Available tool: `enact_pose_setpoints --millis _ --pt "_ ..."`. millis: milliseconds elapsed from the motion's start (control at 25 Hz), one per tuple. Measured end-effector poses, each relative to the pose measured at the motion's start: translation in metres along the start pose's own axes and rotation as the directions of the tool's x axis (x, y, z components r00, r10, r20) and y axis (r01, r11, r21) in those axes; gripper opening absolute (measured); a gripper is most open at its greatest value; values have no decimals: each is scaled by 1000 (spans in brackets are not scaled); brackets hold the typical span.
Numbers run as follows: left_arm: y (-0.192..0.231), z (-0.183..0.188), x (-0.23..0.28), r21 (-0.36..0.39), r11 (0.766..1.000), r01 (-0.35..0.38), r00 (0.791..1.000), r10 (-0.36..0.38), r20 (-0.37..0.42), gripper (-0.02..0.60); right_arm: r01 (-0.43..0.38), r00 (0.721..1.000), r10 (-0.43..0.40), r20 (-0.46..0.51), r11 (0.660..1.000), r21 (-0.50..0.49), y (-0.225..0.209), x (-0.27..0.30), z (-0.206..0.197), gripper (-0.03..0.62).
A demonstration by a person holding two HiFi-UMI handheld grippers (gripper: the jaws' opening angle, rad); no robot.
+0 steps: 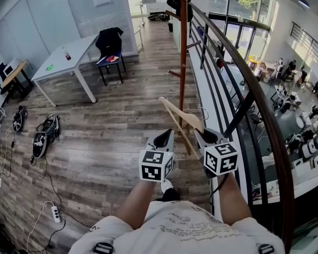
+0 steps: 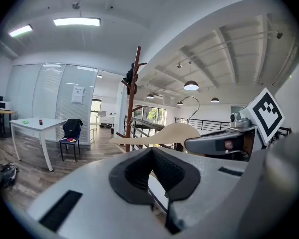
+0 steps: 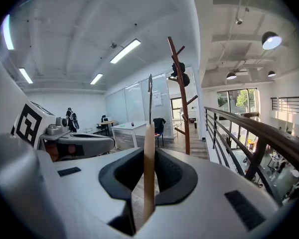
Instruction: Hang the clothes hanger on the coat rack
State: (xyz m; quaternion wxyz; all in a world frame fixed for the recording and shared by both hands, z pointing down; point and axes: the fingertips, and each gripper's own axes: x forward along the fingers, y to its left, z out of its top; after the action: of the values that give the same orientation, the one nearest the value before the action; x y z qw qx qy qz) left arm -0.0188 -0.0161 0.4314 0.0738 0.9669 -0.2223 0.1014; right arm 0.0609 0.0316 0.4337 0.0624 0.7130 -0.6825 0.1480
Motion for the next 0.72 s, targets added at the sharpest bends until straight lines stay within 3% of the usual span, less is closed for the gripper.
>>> enact_pose_setpoints --millis 720 --pt "116 35 122 -27 1000 -14 999 13 -34 3 -91 994 91 -52 996 5 -46 155 48 52"
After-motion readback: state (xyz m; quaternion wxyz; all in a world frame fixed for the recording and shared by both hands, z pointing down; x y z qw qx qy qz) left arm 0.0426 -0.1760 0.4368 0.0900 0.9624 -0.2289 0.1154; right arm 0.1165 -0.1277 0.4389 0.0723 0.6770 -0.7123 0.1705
